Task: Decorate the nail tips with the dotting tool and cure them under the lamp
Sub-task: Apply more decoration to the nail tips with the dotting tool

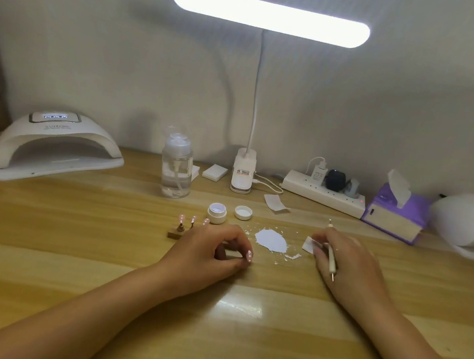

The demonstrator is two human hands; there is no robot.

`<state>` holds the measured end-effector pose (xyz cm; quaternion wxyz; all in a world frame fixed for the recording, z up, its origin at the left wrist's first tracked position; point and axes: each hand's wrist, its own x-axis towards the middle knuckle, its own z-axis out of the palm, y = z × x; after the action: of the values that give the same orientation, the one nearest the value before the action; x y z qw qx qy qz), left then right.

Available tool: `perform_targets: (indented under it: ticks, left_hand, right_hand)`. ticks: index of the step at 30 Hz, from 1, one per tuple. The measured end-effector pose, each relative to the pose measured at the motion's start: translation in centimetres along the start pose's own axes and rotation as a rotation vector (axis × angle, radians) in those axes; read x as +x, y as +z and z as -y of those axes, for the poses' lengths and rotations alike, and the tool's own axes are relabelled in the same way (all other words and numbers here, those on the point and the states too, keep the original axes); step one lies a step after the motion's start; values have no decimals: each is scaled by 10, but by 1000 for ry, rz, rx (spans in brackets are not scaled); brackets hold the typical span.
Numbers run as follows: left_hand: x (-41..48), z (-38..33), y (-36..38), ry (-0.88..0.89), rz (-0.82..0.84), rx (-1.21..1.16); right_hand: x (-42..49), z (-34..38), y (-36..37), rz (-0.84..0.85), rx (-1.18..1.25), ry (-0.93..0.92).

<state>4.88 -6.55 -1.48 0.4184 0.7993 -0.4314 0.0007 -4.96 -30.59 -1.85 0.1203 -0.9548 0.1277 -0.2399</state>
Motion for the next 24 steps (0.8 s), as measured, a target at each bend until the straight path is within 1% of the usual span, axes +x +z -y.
perform_targets:
  ticks: [5, 7, 11, 13, 15, 17, 18, 20, 24]
  left_hand:
    - [-1, -1, 0, 2, -3, 8]
    - [-1, 0, 0, -1, -2, 15]
    - [0, 3, 1, 6, 10, -23]
    - [1, 4, 1, 3, 12, -36]
    - [2, 6, 2, 0, 8, -44]
    - [2, 6, 2, -1, 1, -52]
    - [2, 6, 2, 6, -5, -56]
    - [2, 6, 3, 25, -23, -59]
    - [3, 6, 2, 44, -48, -61]
  right_hand:
    - [1, -6, 1, -85, 15, -33]
    - [1, -7, 0, -187, 62, -39]
    - [5, 3, -6, -423, 235, -37]
    - [4, 16, -10, -459, 326, -60]
    - [-3, 31, -9, -419, 450, -86]
    - [-12, 48, -3, -327, 564, -116]
    - [-17, 55, 0, -280, 577, -143]
    - [-22, 64, 5, -218, 536, -217]
    - [-21, 68, 5, -169, 447, -359]
